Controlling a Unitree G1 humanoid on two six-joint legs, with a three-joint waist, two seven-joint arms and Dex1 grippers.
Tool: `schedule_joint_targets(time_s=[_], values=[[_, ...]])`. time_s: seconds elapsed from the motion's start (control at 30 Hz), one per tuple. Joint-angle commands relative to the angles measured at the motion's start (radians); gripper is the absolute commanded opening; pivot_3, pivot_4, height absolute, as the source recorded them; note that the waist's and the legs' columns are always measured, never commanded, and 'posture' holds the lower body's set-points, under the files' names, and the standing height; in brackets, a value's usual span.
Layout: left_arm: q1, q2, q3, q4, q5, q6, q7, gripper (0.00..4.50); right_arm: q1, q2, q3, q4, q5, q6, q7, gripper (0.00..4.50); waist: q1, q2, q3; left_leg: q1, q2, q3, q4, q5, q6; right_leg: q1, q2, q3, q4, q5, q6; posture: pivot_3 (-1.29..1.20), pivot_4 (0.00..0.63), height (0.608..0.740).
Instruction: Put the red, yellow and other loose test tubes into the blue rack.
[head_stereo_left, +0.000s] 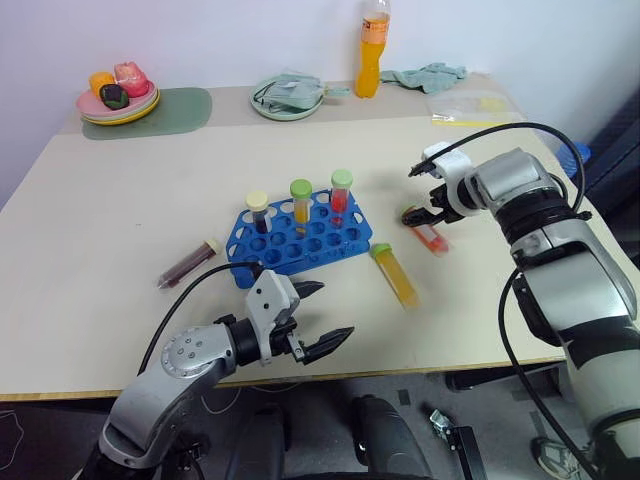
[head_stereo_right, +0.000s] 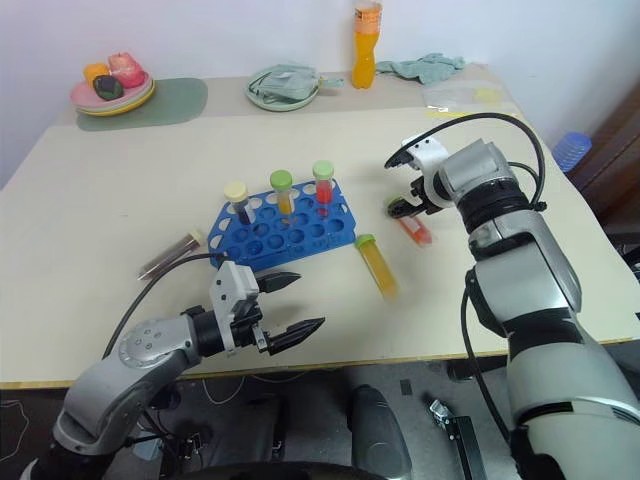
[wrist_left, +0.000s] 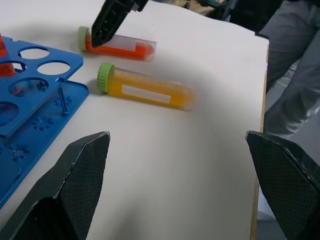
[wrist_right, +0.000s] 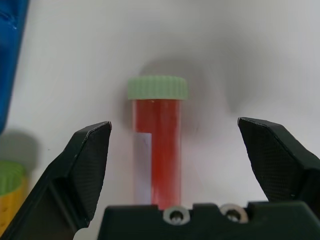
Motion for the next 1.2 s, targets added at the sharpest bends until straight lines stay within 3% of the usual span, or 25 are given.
schedule_joint_targets(time_s=[0.03, 0.17, 0.33, 0.43, 0.57, 0.63, 0.7, 0.77, 0.87, 0.97, 1.2], values=[[-0.002, -0.003, 0.007, -0.034, 0.001, -0.018, 0.007, 4.50, -0.045, 0.029, 0.010, 0.074, -0.055, -0.038, 0.058, 3.22, 0.000, 0.000, 0.000, 0.000, 0.000, 0.000, 0.000, 0.000, 0.000, 0.000, 0.000, 0.000, 0.000, 0.000, 0.000, 0.00, 0.150, 0.740], [0.006, 0.003, 0.017, -0.037, -0.004, -0.024, 0.003, 4.50, -0.055, 0.042, -0.010, 0.094, -0.086, -0.044, 0.078, 1.17, 0.000, 0.000, 0.000, 0.000, 0.000, 0.000, 0.000, 0.000, 0.000, 0.000, 0.000, 0.000, 0.001, 0.000, 0.000, 0.00, 0.150, 0.740], [0.002, 0.002, 0.018, -0.032, -0.005, -0.028, -0.002, 4.50, -0.030, -0.004, -0.013, -0.027, -0.097, -0.021, 0.157, 1.17, 0.000, 0.001, 0.000, 0.000, 0.000, 0.000, 0.000, 0.000, 0.000, 0.000, 0.000, 0.000, 0.001, 0.000, 0.000, 0.00, 0.150, 0.740], [0.016, 0.005, 0.034, -0.024, 0.005, -0.048, 0.002, 4.50, 0.136, -0.109, -0.083, -0.386, -0.038, -0.086, 0.216, 1.17, 0.008, 0.001, 0.000, -0.001, 0.000, -0.001, 0.000, 0.000, 0.000, -0.001, 0.000, 0.000, 0.000, 0.000, 0.000, 0.00, 0.150, 0.740], [0.048, -0.001, 0.091, 0.015, 0.054, -0.114, 0.036, 4.50, 0.452, -0.144, -0.335, -0.861, 0.090, -0.266, 0.137, 1.17, 0.014, 0.001, 0.000, -0.001, 0.000, -0.002, -0.001, 0.000, 0.000, 0.000, 0.000, -0.001, -0.001, 0.000, 0.001, 0.00, 0.150, 0.740], [0.045, -0.020, 0.140, 0.068, 0.098, -0.168, 0.082, 4.50, 0.603, -0.071, -0.465, -1.048, 0.152, -0.314, 0.036, 1.17, 0.013, 0.001, 0.000, -0.001, 0.000, -0.001, 0.000, 0.000, 0.000, -0.001, 0.000, 0.000, 0.000, 0.000, 0.001, 0.00, 0.150, 0.740], [0.036, -0.034, 0.169, 0.113, 0.134, -0.221, 0.111, 4.50, 0.703, 0.082, -0.593, -1.207, 0.247, -0.257, -0.112, 1.17, 0.005, 0.001, 0.000, 0.000, 0.000, -0.001, 0.000, 0.000, 0.000, -0.001, 0.001, 0.000, 0.002, 0.000, 0.000, 0.00, 0.150, 0.740], [0.024, -0.046, 0.181, 0.144, 0.148, -0.254, 0.117, 4.50, 0.769, 0.223, -0.633, -1.332, 0.289, -0.216, -0.247, 1.17, -0.001, 0.002, 0.000, 0.001, 0.001, -0.001, 0.000, 0.000, 0.000, 0.000, 0.002, 0.000, 0.003, 0.000, 0.000, 0.00, 0.150, 0.740], [0.002, -0.055, 0.176, 0.185, 0.159, -0.286, 0.105, 4.50, 0.860, 0.351, -0.535, -1.464, 0.260, -0.288, -0.348, 1.17, 0.003, 0.002, -0.001, 0.001, 0.001, -0.002, 0.000, 0.000, -0.001, 0.000, 0.002, 0.000, 0.003, 0.000, 0.000, 0.00, 0.150, 0.740], [-0.021, -0.055, 0.159, 0.223, 0.167, -0.313, 0.077, 4.50, 0.900, 0.475, -0.474, -1.467, 0.264, -0.330, -0.437, 1.17, 0.003, 0.001, -0.001, 0.001, 0.000, -0.001, 0.000, 0.000, -0.001, 0.000, 0.001, 0.000, 0.003, 0.000, 0.000, 0.00, 0.150, 0.740], [-0.038, -0.051, 0.171, 0.257, 0.164, -0.336, 0.042, 4.50, 0.917, 0.540, -0.417, -1.305, 0.221, -0.519, -0.500, 1.17, 0.002, 0.001, -0.001, 0.001, 0.000, -0.001, 0.000, 0.000, -0.001, 0.000, 0.001, 0.000, 0.003, 0.000, 0.000, 0.00, 0.150, 0.740]])
